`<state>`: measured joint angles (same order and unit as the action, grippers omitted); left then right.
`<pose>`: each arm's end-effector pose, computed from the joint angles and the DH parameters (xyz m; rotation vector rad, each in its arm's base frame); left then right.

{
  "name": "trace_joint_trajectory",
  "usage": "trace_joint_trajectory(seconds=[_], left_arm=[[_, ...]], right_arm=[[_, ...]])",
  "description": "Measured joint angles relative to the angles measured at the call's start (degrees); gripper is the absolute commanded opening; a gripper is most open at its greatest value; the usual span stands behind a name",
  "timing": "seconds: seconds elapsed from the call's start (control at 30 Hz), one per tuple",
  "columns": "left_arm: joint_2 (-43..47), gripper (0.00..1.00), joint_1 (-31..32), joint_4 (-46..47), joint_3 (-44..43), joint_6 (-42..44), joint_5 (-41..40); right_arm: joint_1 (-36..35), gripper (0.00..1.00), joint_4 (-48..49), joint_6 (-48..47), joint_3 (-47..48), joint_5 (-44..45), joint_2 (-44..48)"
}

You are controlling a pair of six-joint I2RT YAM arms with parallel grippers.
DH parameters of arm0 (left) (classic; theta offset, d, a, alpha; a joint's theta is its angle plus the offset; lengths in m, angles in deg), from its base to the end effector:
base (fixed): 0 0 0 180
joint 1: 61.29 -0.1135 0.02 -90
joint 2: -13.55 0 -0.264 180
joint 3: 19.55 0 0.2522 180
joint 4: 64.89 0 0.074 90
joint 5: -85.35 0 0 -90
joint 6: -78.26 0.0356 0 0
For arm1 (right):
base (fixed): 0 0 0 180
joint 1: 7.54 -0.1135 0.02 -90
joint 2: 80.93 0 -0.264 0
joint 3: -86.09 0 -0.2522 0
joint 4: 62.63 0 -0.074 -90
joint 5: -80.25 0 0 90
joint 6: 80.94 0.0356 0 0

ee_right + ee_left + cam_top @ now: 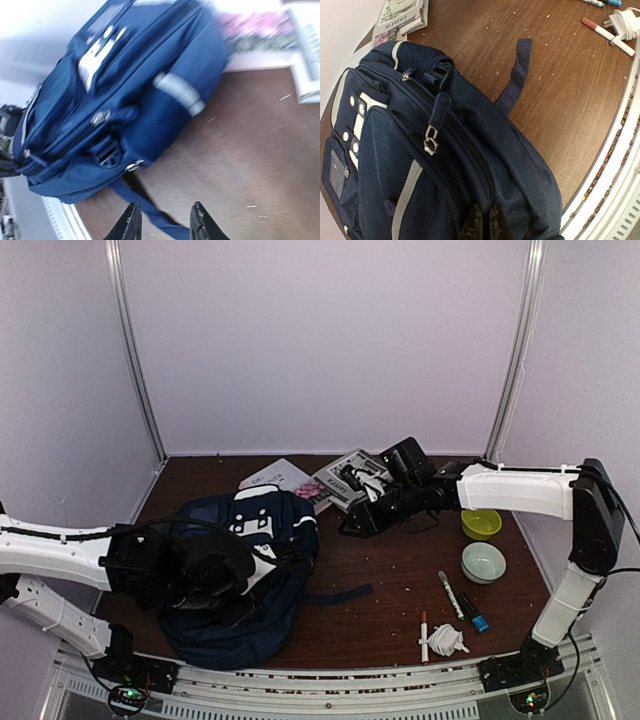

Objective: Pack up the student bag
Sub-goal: Grab the largest pocket of the student bag.

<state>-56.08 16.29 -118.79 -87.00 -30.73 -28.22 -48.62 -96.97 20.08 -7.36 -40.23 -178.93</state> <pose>0.0654 -0.2310 0.2629 1.0594 2.2058 -0.2169 0.2722 0.2613 0.2498 -0.9057 2.3177 1.0465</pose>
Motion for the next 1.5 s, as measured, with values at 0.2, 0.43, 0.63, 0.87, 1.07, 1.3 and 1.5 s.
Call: trace_joint_trajectory(seconds=[0.2,0.43,0.63,0.87,1.07,1.3,1.5], left_arm=[[1.6,0.0,-0.8,0.0,0.0,-0.1,-0.1],[10.7,0.0,-1.8,-2.3,-0.1,-0.4,-3.3],[14.2,0.0,-1.9,-4.1,-0.1,-0.4,-5.0],[13.8,0.0,-1.9,-4.8,-1.2,0.8,-5.4],[13.8,0.0,-1.9,-4.9,-1.5,1.2,-6.0],[12.9,0.0,-1.9,-5.0,-1.9,1.7,-6.0],[12.2,0.0,-1.9,-5.0,-2.3,2.3,-5.9]], right_arm=[[-6.0,0.36,9.2,4.0,-5.0,-3.5,-0.4],[-7.7,0.36,17.2,7.1,-6.0,-4.4,-0.7],[-8.6,0.36,24.1,7.4,-9.3,-3.0,-1.7],[-10.8,0.31,36.3,8.9,-13.2,-2.8,-6.9],[-10.8,0.32,43.4,11.1,-14.0,-2.0,-12.0],[-10.8,0.34,45.8,11.1,-12.8,-1.4,-14.8],[-10.8,0.33,45.9,9.5,-12.0,-1.2,-15.5]])
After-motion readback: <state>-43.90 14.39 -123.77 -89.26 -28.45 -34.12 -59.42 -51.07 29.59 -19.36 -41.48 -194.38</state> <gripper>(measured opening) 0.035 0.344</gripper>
